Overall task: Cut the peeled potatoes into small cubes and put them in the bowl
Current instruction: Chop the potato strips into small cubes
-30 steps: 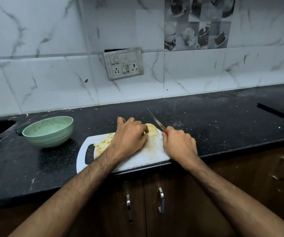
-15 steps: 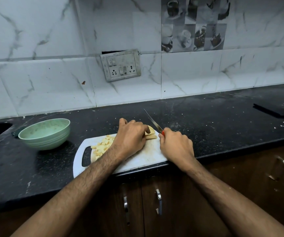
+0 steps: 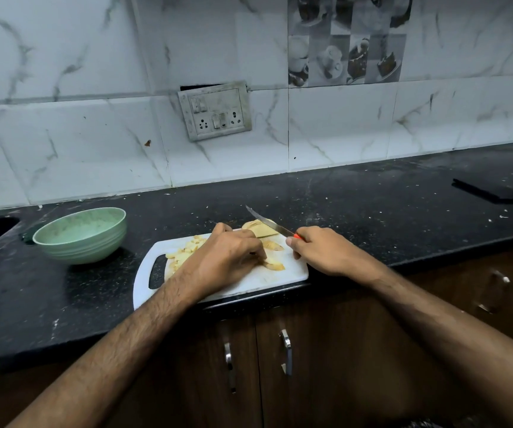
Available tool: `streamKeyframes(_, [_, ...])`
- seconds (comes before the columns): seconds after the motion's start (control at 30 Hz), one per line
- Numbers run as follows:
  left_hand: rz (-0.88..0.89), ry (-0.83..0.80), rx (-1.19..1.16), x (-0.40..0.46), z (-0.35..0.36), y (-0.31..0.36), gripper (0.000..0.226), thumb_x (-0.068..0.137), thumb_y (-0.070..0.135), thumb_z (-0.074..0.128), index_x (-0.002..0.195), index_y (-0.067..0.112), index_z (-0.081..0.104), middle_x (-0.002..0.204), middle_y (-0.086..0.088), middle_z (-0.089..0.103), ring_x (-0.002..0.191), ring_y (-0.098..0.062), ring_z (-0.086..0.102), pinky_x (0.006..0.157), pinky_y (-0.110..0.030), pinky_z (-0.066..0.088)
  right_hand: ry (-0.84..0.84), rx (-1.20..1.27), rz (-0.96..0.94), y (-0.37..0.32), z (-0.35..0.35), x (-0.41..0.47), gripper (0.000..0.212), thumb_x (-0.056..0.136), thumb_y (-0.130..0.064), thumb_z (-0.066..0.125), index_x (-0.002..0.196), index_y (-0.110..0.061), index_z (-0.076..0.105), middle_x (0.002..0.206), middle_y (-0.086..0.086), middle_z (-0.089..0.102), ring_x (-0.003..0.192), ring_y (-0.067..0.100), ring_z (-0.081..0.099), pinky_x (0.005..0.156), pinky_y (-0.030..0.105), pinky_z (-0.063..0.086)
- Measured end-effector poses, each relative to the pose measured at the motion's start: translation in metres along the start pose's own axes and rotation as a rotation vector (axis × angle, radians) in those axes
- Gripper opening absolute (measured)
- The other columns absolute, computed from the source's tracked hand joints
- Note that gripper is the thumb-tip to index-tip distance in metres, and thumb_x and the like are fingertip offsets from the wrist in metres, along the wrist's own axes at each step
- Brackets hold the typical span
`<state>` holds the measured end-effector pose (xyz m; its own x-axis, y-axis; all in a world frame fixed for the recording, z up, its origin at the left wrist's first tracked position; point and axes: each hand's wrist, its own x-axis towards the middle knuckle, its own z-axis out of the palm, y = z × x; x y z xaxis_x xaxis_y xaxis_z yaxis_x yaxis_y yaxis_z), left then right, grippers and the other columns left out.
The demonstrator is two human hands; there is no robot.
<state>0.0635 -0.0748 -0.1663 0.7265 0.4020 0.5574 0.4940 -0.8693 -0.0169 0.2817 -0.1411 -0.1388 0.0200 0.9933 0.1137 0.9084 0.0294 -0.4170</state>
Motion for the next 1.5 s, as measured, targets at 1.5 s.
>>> streamKeyframes(1.5, [0.02,-0.368,-0.329,0.05,-0.008,-0.03,0.021,0.073,0.03,0.088,0.093,0.028,0.082,0.089,0.023,0.073,0.094,0.008,0.065,0.097,-0.038,0.041,-0.172,-0.48,-0.005,-0.045,-0.005,-0.064,0.033,0.104,-0.04,0.034,0.115,-0.017,0.055,0.116,0.008,0.061,0.099,0.028,0.059,0.074,0.036,0.037])
